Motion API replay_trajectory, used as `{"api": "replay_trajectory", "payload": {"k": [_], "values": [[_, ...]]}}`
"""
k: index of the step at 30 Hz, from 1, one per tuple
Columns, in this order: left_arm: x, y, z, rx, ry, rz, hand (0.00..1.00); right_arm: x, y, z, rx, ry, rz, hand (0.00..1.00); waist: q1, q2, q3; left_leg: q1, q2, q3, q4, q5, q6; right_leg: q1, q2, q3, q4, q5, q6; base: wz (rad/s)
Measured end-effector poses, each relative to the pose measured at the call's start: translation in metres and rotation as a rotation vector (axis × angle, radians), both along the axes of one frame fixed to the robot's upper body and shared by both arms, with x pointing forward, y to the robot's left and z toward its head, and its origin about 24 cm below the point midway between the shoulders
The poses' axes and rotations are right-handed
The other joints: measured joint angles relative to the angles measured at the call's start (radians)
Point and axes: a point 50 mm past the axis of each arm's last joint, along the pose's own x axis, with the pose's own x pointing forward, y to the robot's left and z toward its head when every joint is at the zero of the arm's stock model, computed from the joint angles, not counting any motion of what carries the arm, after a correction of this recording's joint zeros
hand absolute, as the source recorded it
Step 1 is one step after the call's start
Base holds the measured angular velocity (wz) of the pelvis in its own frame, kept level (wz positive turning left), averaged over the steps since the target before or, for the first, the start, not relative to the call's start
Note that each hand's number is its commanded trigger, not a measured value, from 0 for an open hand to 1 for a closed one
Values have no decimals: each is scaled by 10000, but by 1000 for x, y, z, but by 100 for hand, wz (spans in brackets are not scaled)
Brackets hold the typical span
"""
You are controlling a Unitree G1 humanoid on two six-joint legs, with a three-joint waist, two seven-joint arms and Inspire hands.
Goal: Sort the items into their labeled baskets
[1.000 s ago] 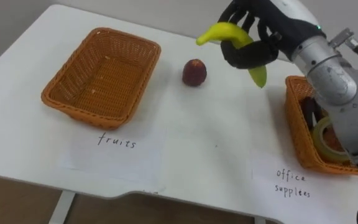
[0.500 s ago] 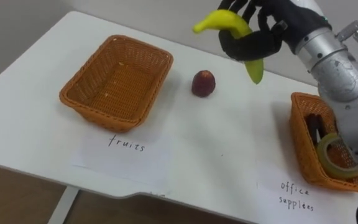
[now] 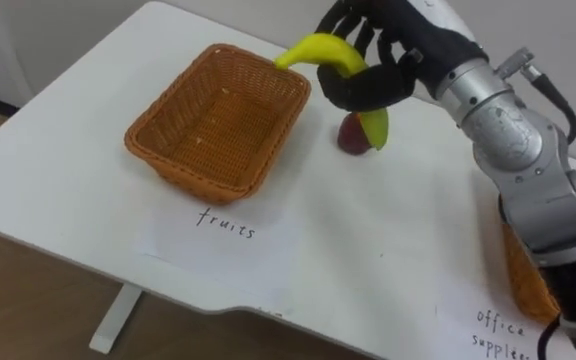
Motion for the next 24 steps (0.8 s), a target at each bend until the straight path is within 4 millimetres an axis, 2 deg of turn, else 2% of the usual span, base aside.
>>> {"api": "replay_trajectory", "payload": {"k": [10,16,24], "values": [[-2,2,1,36,247,-168,0,2,3,-9,147,268,-69,100,107,11,-10,-65,-10,-64,0,-10,10,-3,-9,12,-7,-22,35,0],[-1,3,1,62,252,-151,0,2,6,-10,374,146,-114,100,154,29,-30,-72,-29,-197,36,-9,11,69,-47,-178,2,-23,38,6],[-1,3,1,74,301,-145,0,6,18,-32,631,933,-60,100,398,34,-39,-183,-56,-326,101,-5,11,43,-60,-254,-6,-28,44,4]]}}
